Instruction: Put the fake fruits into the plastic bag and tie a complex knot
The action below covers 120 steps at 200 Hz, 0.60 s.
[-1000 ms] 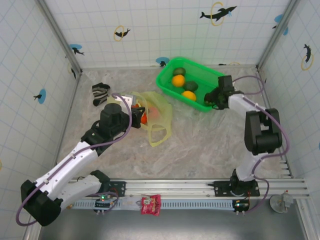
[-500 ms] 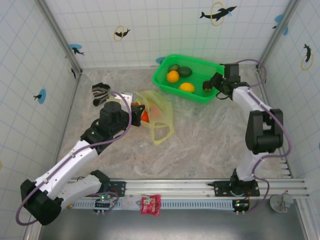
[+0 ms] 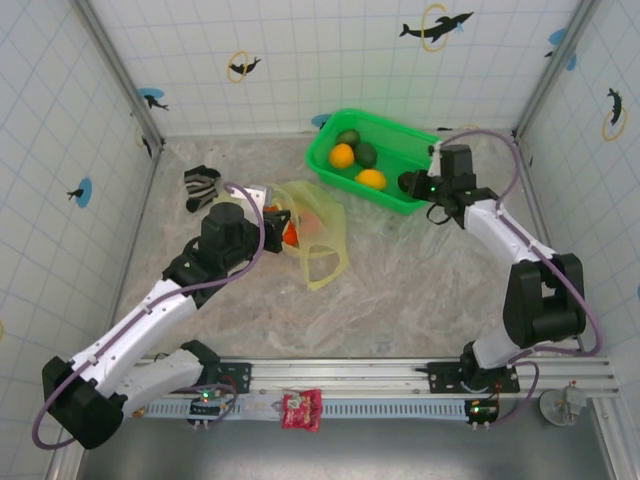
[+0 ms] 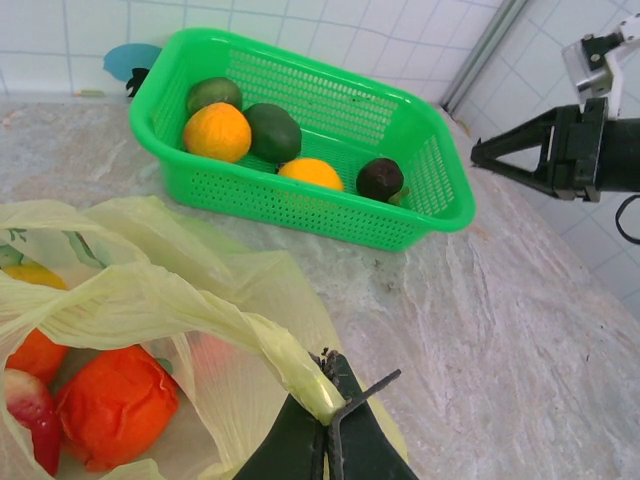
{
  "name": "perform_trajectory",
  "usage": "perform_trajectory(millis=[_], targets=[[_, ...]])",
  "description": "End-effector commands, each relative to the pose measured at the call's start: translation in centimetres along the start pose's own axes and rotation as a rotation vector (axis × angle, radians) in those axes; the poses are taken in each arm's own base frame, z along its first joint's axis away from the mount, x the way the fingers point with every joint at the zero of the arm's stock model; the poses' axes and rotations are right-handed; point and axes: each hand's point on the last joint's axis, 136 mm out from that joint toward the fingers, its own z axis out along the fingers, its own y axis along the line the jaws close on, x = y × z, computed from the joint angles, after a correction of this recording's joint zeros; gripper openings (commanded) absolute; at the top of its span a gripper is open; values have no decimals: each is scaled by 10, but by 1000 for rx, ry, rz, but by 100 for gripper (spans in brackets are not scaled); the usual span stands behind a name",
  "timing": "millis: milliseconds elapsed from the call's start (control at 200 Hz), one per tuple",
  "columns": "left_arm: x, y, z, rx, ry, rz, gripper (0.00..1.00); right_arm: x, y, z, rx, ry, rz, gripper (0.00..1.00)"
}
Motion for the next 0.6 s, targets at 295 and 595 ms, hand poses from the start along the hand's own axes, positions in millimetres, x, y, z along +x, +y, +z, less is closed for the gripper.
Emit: perform_trajectory(millis=[295,595], targets=[[2,3,-9,-22,-12,-6,0,54,5,68,38,208,-106,0],[2,5,-9,-33,-4,-26,0,2,6,106,153,95,-193,0]])
